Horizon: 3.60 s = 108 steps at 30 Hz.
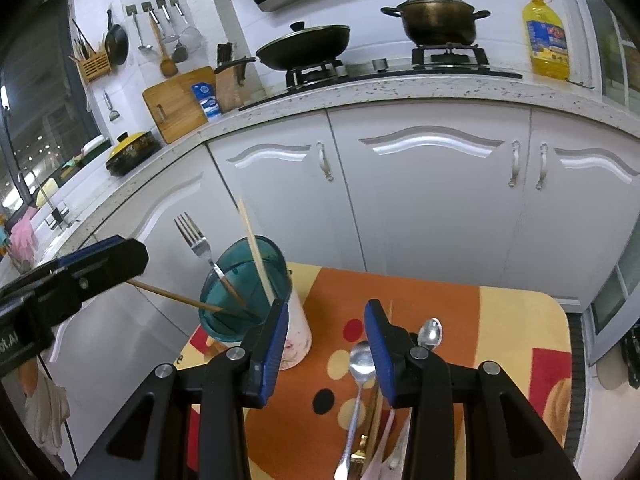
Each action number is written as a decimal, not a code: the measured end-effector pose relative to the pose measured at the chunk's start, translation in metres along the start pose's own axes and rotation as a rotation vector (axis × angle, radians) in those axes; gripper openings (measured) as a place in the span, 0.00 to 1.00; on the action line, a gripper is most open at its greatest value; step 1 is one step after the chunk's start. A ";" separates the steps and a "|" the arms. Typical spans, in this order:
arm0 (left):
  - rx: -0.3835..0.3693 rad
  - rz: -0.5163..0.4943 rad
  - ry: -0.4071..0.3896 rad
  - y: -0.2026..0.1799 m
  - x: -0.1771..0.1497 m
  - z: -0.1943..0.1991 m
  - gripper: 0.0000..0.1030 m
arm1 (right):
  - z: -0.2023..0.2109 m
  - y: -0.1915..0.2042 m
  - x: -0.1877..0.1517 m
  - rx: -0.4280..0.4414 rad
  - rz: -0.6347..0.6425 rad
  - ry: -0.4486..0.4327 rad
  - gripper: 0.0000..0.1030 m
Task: Organize utensils
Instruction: 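Move both open tools back down to the utensil pile, then close the left tool on a metal spoon while the right tool grasps another spoon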
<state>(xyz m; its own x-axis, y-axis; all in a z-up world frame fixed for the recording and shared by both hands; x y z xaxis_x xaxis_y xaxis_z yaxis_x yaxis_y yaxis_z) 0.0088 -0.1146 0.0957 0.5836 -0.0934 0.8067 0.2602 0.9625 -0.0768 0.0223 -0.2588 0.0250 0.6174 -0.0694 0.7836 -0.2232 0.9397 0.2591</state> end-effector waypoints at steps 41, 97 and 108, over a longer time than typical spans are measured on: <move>-0.118 0.120 0.248 -0.034 -0.094 -0.082 0.53 | -0.018 -0.086 -0.054 -0.143 -0.104 0.129 0.38; 0.023 0.272 0.317 -0.028 -0.134 -0.215 0.14 | -0.156 -0.157 -0.063 0.054 -0.195 0.255 0.35; -0.051 0.239 0.351 -0.028 -0.138 -0.198 0.04 | -0.152 -0.140 -0.071 0.137 -0.128 0.290 0.02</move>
<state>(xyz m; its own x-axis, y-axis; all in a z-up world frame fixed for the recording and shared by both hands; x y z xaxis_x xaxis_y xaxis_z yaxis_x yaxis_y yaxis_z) 0.0731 -0.1788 -0.1297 0.8560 0.0417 0.5152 0.1181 0.9546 -0.2735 0.1245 -0.3347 -0.1529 0.8311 -0.0677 0.5520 -0.2168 0.8746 0.4336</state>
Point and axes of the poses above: each gripper's, at about its wrist camera, not at the fingertips, and z roughly against the way its jaws point, y to its left, x to its top, the point moved 6 cm from there along -z, roughly the way its jaws point, and after that the axes turned 3 degrees about -y, right-handed, at the moved point
